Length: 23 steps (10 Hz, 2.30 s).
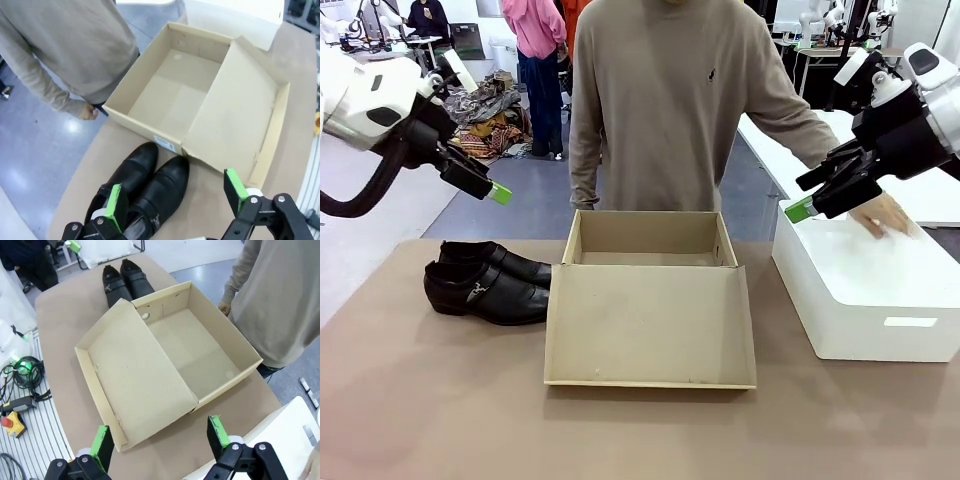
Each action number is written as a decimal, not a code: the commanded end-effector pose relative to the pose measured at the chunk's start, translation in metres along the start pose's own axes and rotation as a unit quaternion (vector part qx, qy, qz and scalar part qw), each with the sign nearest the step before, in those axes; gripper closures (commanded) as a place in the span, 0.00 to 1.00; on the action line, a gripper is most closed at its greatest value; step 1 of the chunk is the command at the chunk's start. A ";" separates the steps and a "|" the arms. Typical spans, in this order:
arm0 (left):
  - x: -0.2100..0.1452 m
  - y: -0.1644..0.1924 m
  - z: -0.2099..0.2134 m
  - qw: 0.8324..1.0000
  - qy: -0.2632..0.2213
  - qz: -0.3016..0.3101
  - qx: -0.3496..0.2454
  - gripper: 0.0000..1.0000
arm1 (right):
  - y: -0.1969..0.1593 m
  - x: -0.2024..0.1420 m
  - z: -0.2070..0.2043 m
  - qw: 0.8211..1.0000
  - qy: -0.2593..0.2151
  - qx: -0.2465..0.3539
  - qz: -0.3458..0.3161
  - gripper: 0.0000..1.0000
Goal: Pack the shoes into the box.
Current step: Place one shoe of the Shoes into the Shoes Box.
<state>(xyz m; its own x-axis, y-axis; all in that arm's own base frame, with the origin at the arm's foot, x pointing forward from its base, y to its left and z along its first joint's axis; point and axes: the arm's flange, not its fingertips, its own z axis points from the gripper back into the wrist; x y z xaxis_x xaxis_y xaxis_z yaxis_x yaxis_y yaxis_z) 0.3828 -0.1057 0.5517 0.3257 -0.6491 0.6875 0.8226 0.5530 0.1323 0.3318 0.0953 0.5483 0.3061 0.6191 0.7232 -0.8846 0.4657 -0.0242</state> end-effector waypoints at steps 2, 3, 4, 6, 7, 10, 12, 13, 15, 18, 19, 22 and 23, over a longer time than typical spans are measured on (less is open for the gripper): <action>0.016 0.022 0.005 0.994 0.078 -0.076 -0.001 0.00 | -0.003 0.000 -0.001 1.000 -0.009 0.007 0.007 0.00; 0.020 0.033 0.006 0.989 0.109 -0.101 -0.004 0.00 | -0.003 0.000 -0.001 1.000 -0.009 0.007 0.007 0.00; 0.023 0.044 0.005 0.982 0.134 -0.129 -0.014 0.00 | -0.003 0.000 -0.001 1.000 -0.009 0.007 0.007 0.00; 0.024 0.070 0.002 0.969 0.170 -0.181 -0.014 0.00 | -0.003 0.000 -0.001 1.000 -0.009 0.007 0.007 0.00; 0.023 0.081 -0.001 0.959 0.191 -0.208 -0.031 0.00 | -0.003 0.000 -0.001 1.000 -0.009 0.007 0.007 0.00; 0.021 0.112 -0.018 0.936 0.254 -0.234 -0.072 0.00 | -0.003 0.000 -0.001 1.000 -0.009 0.007 0.007 0.00; 0.017 0.122 -0.029 0.932 0.265 -0.233 -0.086 0.00 | -0.003 0.000 -0.001 1.000 -0.009 0.007 0.007 0.00; 0.015 0.123 -0.032 0.933 0.268 -0.227 -0.082 0.00 | -0.003 0.000 -0.001 1.000 -0.009 0.007 0.007 0.00; 0.011 0.120 -0.037 0.937 0.258 -0.220 -0.082 0.00 | -0.003 0.000 -0.001 1.000 -0.009 0.007 0.007 0.00; 0.011 0.120 -0.037 0.937 0.258 -0.220 -0.082 0.00 | -0.003 0.000 -0.001 1.000 -0.009 0.007 0.007 0.00; 0.011 0.120 -0.037 0.937 0.258 -0.220 -0.082 0.00 | -0.003 0.000 -0.001 1.000 -0.009 0.007 0.007 0.00; 0.011 0.120 -0.037 0.937 0.258 -0.220 -0.082 0.00 | -0.003 0.000 -0.001 1.000 -0.009 0.007 0.007 0.00; 0.011 0.120 -0.037 0.937 0.258 -0.220 -0.082 0.00 | -0.003 0.000 -0.001 1.000 -0.009 0.007 0.007 0.00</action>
<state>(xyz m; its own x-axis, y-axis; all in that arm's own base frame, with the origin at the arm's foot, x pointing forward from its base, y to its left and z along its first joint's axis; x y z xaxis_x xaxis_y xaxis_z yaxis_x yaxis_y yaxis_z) 0.5042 -0.0687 0.5483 0.0963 -0.9849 0.1436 0.9759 0.1218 0.1811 0.3316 0.0954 0.5481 0.3070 0.6205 0.7216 -0.8845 0.4660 -0.0243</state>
